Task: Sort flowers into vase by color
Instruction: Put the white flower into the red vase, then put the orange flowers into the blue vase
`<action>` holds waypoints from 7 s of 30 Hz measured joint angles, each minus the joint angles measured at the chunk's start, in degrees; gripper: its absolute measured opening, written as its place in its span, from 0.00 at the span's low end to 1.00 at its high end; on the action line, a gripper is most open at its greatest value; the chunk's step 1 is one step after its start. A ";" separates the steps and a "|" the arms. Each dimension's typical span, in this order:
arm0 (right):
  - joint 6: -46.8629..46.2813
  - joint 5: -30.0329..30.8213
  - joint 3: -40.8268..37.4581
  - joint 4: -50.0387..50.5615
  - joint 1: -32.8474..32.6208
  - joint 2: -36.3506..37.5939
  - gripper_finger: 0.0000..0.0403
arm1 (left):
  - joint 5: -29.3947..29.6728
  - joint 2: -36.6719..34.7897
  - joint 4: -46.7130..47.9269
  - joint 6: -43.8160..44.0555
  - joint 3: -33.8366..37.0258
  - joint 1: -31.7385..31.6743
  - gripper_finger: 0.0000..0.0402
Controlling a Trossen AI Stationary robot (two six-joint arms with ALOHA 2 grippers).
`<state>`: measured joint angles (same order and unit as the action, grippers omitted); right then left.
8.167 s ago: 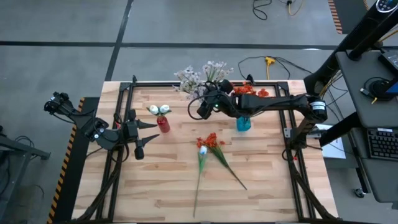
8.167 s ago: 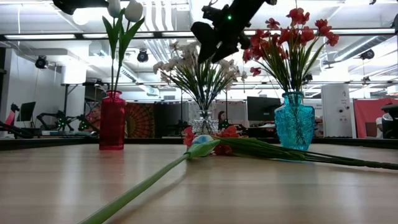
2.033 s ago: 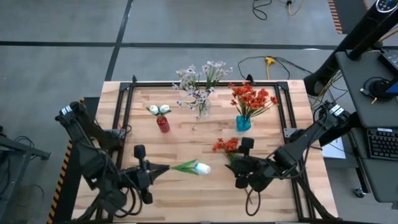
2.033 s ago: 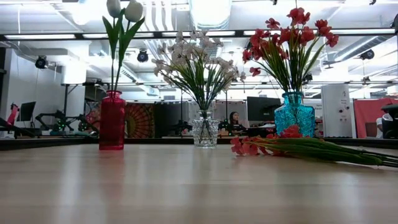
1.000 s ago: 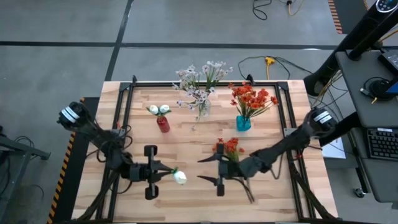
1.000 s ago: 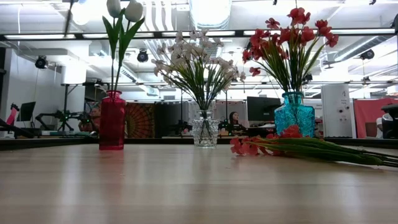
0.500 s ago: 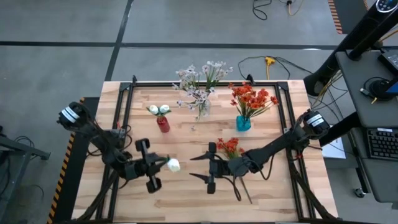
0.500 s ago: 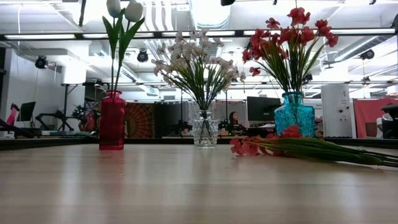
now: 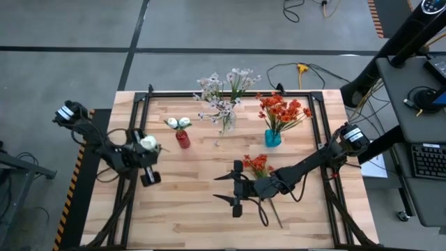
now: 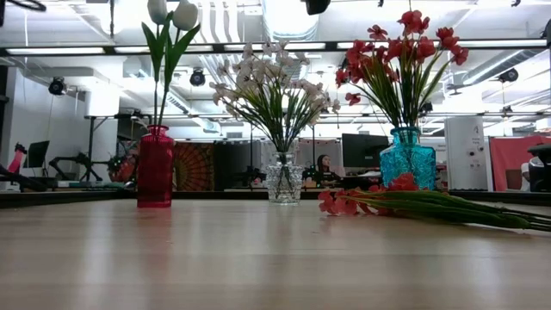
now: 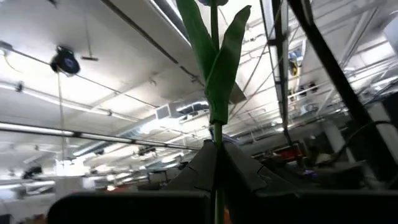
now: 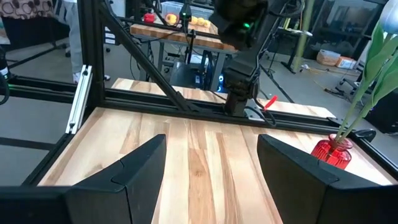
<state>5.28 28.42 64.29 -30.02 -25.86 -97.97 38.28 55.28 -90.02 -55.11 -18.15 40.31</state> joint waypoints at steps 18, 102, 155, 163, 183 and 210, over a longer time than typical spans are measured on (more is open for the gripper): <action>0.94 0.02 -0.04 -0.26 1.31 0.00 0.61 | -3.36 -12.00 0.72 7.35 3.71 -26.44 0.00; 0.15 0.04 -0.04 -0.26 4.54 0.00 0.61 | -10.51 2.97 0.04 43.01 11.40 -47.88 0.00; 0.25 0.04 -0.04 1.03 4.54 0.00 0.61 | -10.31 7.26 0.04 42.33 11.56 -48.31 0.00; 0.26 0.02 -0.04 1.03 4.54 0.00 0.61 | -10.33 7.26 0.05 42.33 11.58 -48.30 0.05; -0.17 0.00 -0.04 1.07 4.52 0.00 0.61 | -10.29 5.32 0.02 41.72 12.85 -48.29 0.25; -42.37 -4.33 11.97 62.59 -2.75 9.00 0.61 | -10.00 -8.44 11.65 33.59 12.84 -39.04 0.26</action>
<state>-37.09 24.09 76.26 32.56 -28.62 -88.97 28.28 46.85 -78.36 -21.52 -5.31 1.27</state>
